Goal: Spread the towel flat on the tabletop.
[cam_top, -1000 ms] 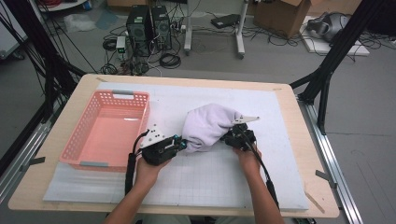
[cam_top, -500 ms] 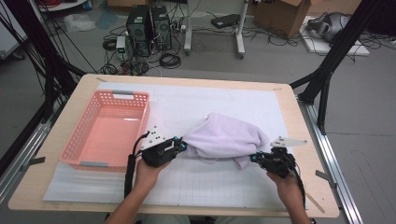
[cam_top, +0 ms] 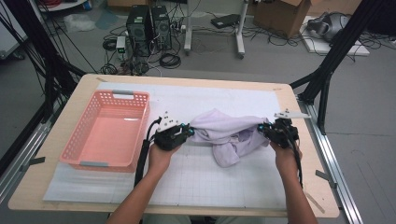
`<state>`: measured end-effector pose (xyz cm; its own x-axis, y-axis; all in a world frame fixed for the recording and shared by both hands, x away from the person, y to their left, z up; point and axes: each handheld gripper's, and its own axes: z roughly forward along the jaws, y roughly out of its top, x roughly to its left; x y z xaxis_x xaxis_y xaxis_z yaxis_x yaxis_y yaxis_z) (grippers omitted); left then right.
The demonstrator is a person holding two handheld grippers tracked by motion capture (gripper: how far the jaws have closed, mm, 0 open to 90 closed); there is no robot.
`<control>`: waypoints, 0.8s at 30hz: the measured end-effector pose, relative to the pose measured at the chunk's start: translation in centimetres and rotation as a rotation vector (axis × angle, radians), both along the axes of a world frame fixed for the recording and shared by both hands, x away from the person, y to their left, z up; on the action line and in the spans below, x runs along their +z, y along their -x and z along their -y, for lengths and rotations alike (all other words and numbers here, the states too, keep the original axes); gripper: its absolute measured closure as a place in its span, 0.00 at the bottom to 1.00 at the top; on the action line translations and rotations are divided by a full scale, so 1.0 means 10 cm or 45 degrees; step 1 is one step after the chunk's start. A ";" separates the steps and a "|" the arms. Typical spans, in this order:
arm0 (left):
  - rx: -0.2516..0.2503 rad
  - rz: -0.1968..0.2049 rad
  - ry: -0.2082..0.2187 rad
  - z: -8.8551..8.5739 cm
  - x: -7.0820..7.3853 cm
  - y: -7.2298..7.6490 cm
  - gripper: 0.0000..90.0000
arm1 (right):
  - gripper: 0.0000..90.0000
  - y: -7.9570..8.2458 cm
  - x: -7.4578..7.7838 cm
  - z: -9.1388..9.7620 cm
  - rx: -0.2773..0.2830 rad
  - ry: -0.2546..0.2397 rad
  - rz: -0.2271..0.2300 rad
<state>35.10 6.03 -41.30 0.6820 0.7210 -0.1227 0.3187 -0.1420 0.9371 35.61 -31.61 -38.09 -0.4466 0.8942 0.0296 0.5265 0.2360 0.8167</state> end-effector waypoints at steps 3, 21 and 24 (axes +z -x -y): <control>0.072 -0.048 -0.011 0.00 -0.03 -0.23 0.90 | 0.93 -0.16 0.00 -0.07 -0.050 0.036 -0.006; -0.090 -0.148 -0.041 0.07 -0.12 -0.10 0.41 | 0.67 0.28 -0.08 0.38 -0.083 -0.022 0.024; -0.111 -0.209 -0.069 0.22 -0.23 -0.13 0.39 | 0.63 0.38 -0.29 0.37 -0.035 -0.051 -0.053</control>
